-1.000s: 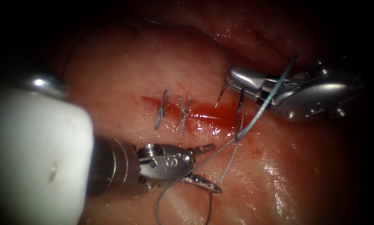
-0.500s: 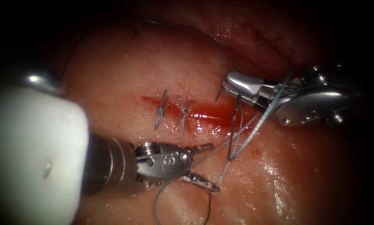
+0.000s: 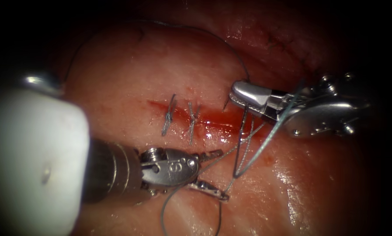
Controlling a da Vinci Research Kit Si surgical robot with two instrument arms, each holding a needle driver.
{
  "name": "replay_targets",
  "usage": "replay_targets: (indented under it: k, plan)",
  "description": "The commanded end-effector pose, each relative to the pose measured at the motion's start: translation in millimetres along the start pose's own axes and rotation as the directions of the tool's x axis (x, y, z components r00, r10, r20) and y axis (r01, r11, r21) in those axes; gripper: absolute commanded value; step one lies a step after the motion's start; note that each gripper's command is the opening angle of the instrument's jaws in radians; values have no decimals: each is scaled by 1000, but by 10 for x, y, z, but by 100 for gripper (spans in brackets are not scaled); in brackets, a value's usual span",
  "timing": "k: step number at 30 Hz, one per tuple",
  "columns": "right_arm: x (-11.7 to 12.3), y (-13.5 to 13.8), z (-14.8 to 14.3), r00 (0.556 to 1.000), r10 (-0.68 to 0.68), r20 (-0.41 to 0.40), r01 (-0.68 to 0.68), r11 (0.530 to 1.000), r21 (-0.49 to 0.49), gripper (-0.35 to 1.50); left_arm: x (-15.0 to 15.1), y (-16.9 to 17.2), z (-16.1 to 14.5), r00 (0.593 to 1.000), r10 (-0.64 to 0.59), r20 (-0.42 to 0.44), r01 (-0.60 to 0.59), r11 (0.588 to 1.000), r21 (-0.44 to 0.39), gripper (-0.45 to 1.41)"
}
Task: Wound Closure
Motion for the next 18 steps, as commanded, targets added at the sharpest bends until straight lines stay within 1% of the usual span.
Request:
replay_targets:
  k: [1,9,18]
  plan:
    - [1,-12,8,1000,0,-7,0,1000,4,-35,-6,3,7,1000,-3,1,3,1000,-4,58]
    - [10,-21,13,1000,-11,-23,12,1000,15,-35,-7,0,6,1000,-8,1,8,1000,-5,58]
    - [15,-28,13,999,32,-35,-31,999,24,-35,-8,-2,7,1000,-8,1,8,1000,-5,58]
